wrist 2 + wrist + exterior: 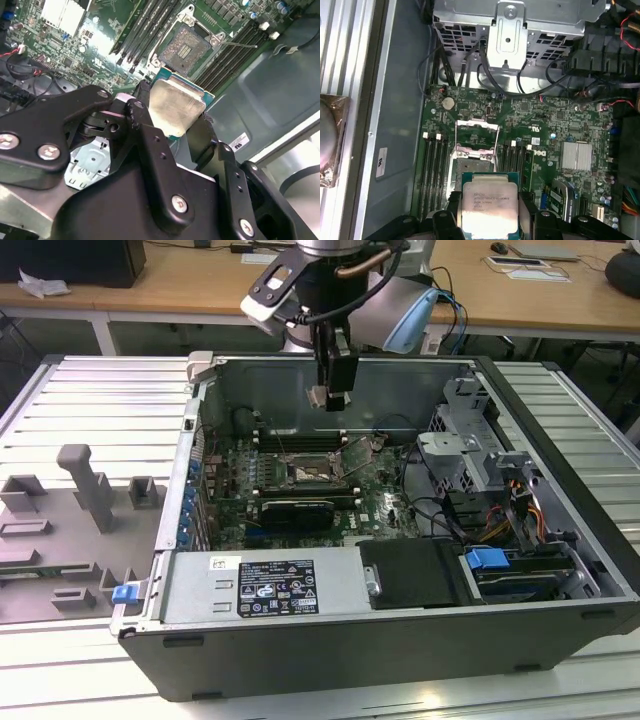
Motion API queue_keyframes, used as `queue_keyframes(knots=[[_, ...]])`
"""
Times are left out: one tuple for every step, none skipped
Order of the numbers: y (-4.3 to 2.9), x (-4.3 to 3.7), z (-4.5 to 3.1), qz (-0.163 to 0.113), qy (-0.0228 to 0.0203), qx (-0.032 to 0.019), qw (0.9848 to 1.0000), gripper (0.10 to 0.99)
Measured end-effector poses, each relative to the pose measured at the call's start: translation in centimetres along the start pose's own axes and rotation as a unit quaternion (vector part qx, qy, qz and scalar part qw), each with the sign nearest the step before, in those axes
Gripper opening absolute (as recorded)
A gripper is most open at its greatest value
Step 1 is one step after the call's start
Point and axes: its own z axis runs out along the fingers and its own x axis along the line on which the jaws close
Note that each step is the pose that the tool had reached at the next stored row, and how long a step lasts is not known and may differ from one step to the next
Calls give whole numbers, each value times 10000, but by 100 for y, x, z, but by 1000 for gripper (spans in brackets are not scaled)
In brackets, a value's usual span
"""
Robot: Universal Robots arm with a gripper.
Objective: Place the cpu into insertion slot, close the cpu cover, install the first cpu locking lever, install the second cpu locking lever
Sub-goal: 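Place the cpu into insertion slot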
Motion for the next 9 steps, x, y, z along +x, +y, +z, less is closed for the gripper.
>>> queue_keyframes(knots=[[-2, 0, 16, 7, -1, 2, 10000, 537], [-2, 0, 21, 12, -1, 2, 10000, 537], [-2, 0, 27, 24, -3, 1, 10000, 537], [-3, 0, 36, 50, -4, 0, 10000, 537], [-4, -1, 45, 79, -7, 0, 10000, 537], [-5, -1, 51, 100, -9, -1, 10000, 537], [-5, -1, 56, 118, -11, -1, 9999, 537], [-6, -1, 62, 137, -12, 0, 9999, 537], [-6, -1, 66, 144, -13, 0, 9999, 537]])
